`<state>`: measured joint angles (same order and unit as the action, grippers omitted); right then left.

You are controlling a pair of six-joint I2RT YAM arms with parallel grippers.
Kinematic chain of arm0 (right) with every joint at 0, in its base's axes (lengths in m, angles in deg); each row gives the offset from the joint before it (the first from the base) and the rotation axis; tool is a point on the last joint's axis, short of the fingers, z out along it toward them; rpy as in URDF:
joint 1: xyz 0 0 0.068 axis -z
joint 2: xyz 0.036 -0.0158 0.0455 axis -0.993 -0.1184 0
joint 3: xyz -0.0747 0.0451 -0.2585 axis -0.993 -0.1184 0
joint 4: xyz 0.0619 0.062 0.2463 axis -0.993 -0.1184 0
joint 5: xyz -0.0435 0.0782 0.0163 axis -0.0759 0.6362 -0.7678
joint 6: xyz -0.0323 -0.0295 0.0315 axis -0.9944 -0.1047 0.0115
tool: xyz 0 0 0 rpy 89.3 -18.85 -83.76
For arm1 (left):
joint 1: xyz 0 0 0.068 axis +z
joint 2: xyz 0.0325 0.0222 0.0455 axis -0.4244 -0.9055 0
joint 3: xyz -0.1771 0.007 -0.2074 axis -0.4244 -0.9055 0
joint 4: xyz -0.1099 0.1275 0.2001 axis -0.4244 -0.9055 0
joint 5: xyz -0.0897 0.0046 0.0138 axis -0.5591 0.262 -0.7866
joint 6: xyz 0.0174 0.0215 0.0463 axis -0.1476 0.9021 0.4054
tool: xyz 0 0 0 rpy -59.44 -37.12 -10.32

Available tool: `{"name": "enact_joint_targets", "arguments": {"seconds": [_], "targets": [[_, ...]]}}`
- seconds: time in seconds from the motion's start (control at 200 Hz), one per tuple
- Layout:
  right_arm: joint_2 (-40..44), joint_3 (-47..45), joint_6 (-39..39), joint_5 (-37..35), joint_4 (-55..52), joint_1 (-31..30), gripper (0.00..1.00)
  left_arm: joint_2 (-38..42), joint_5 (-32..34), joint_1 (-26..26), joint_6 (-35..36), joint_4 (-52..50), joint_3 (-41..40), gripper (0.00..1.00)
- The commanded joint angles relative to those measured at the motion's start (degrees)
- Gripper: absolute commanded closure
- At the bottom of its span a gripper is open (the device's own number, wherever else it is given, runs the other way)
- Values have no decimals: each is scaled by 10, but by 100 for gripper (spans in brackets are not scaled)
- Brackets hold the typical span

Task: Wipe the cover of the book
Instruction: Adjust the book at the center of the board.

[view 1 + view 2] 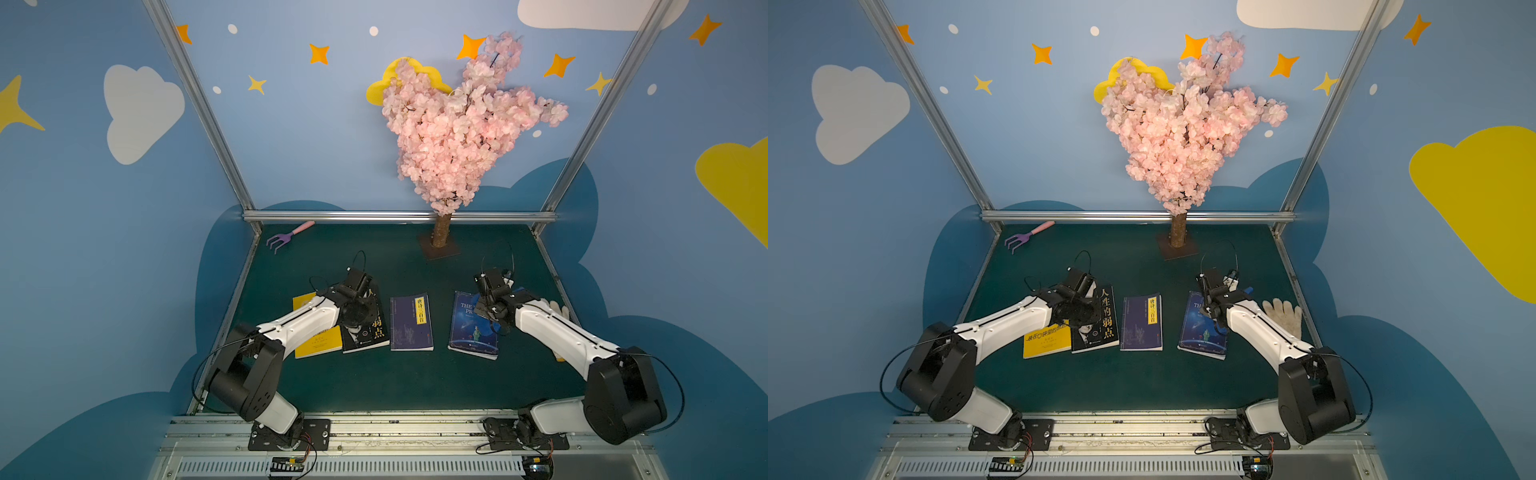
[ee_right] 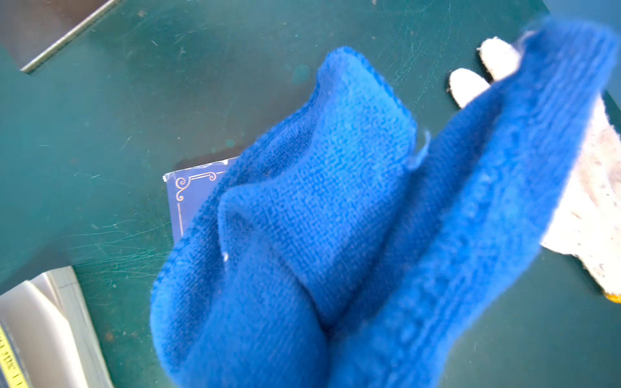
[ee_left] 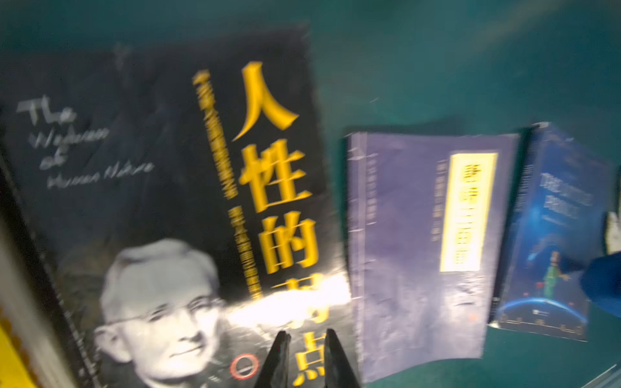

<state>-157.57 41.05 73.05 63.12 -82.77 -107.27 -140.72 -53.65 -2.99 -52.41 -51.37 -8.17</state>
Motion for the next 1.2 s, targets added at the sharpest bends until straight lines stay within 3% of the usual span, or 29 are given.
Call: {"name": "enact_joint_targets", "arguments": {"seconds": [0.0, 0.33, 0.611, 0.751, 0.876, 0.981, 1.196], "targets": [[24, -13, -17, 17, 25, -5, 100, -7, -39, 12, 2, -3, -3, 78], [47, -29, -40, 48, 59, -8, 100, -8, -44, 66, -11, 10, -45, 80], [78, -91, -89, 91, 175, -8, 100, -16, 30, 123, -27, -22, -47, 82], [60, -72, -86, 104, 155, -8, 100, -19, 45, 140, -17, -17, -50, 81], [36, -54, -86, 108, 136, -8, 100, -25, 59, 149, -3, -25, -48, 76], [28, -40, -86, 100, 113, -8, 100, -37, 50, 154, 5, -16, -46, 61], [42, -50, -81, 65, 110, -8, 100, -76, 40, 154, 1, 18, -23, 59]]}}
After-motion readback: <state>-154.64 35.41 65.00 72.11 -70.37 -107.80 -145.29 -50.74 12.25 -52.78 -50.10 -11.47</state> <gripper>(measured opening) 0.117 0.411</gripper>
